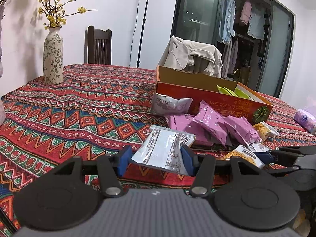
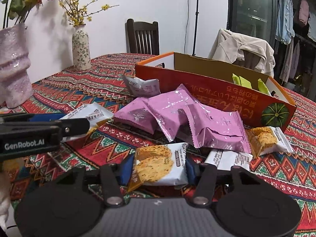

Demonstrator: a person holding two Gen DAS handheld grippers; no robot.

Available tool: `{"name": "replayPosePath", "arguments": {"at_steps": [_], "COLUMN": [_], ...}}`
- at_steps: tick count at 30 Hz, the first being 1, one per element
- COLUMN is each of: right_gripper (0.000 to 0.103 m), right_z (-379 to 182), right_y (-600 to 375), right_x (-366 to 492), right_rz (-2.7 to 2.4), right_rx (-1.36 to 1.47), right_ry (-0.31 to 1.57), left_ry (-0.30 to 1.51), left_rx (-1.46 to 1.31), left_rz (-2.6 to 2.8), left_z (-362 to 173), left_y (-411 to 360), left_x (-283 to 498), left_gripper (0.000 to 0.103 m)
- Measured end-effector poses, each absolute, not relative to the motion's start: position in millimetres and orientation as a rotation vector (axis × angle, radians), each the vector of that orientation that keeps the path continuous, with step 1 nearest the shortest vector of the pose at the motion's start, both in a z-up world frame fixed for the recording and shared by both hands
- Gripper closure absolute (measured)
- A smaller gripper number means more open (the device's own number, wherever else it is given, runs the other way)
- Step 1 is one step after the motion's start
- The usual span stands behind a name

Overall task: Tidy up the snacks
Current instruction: 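Grasp an orange cracker bag with the right tool while the left tool holds the sachet, then carry the sachet and cracker bag over the box and open both tools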

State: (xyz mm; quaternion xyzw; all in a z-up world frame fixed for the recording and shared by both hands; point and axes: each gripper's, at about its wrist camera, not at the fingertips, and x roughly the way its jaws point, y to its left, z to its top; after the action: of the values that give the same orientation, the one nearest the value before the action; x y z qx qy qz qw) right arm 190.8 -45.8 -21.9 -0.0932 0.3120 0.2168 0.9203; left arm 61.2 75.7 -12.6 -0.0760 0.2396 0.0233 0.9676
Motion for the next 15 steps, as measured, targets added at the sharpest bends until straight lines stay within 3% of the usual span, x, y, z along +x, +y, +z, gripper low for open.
{"name": "replayPosePath", "arguments": {"at_steps": [15], "right_gripper": [0.05], "right_z": [20.5], "right_y": [-72.1], "right_x": [171.5], "right_rz": [0.441], "right_rx": [-0.142], "right_ry": [0.499], "left_ry": [0.391], "left_rx": [-0.14], "left_rz": [0.028], "left_z": [26.3], "left_y": [58.3], "left_x": [62.5], "left_gripper": [0.048]}}
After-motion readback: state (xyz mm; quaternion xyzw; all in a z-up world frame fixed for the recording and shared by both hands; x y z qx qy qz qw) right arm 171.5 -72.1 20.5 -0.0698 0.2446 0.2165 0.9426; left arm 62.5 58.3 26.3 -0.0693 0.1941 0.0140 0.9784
